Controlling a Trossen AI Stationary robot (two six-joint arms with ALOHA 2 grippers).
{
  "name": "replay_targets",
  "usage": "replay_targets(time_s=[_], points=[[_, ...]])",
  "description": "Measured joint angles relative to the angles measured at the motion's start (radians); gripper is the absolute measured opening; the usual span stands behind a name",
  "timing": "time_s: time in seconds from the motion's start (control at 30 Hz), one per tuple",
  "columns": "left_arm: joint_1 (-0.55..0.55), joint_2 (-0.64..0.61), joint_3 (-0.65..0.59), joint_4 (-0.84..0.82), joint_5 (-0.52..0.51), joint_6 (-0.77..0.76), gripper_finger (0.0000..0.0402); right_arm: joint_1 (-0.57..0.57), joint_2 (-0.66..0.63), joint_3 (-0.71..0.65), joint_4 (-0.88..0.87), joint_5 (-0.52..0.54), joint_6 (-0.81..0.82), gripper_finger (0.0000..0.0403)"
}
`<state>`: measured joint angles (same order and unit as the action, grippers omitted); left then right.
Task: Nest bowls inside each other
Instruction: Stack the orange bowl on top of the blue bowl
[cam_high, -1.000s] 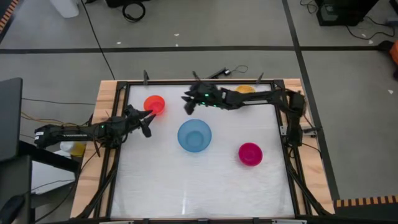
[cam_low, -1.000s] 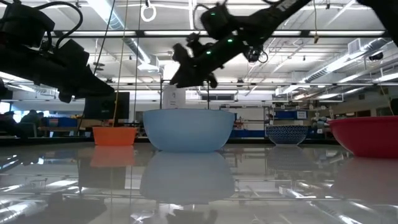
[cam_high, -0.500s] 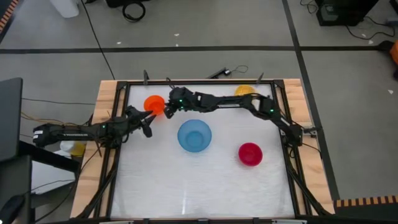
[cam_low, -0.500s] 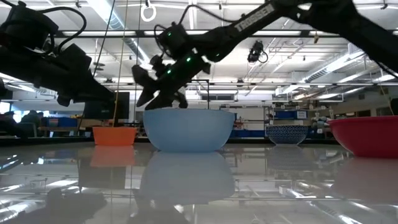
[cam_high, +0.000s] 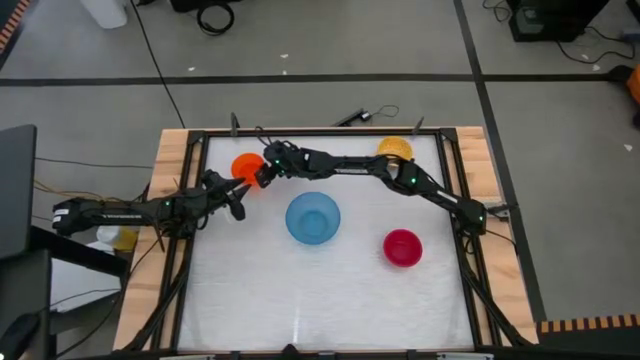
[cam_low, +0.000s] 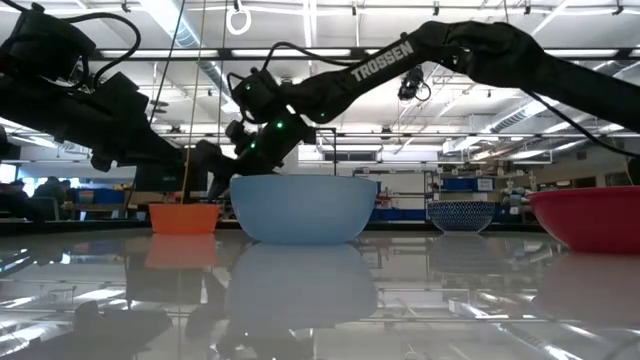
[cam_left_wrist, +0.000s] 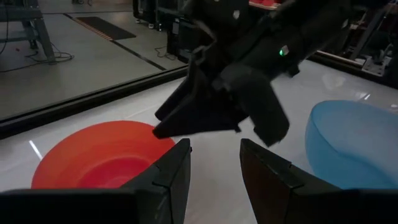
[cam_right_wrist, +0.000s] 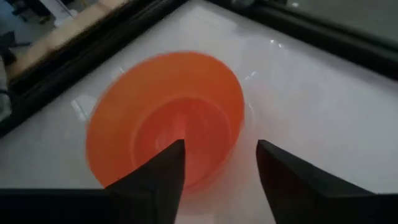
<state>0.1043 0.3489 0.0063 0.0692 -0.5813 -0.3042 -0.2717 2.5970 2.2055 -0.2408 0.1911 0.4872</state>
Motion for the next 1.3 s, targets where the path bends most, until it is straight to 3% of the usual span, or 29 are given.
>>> replay_targets(time_s=[0.17,0.3,0.47,0.83,0.93,1.3], points=[[0.0,0.0,0.0,0.0,0.0,0.002,0.0141,-0.001,0.003,0.0,-0.001,0.052,0.073,0.0263],[0.0,0.0,0.0,0.0,0.0,0.004,0.0141,-0.001,0.003,0.001,0.009,0.05,0.071,0.0274],[0.0,0.0,0.0,0.002,0.0,0.003,0.0141,-0.004,0.003,0.001,-0.017,-0.024,0.107,0.0249],[0.0,0.0,0.0,0.012,0.001,-0.023,0.0141,-0.003,0.002,0.001,-0.012,-0.044,0.193,0.0168],[0.0,0.0,0.0,0.014,0.001,-0.023,0.0141,0.007,0.001,0.001,-0.031,-0.081,0.229,0.0163],[0.0,0.0,0.0,0.016,0.002,-0.026,0.0141,0.004,0.001,0.001,-0.016,-0.024,0.277,0.0162]])
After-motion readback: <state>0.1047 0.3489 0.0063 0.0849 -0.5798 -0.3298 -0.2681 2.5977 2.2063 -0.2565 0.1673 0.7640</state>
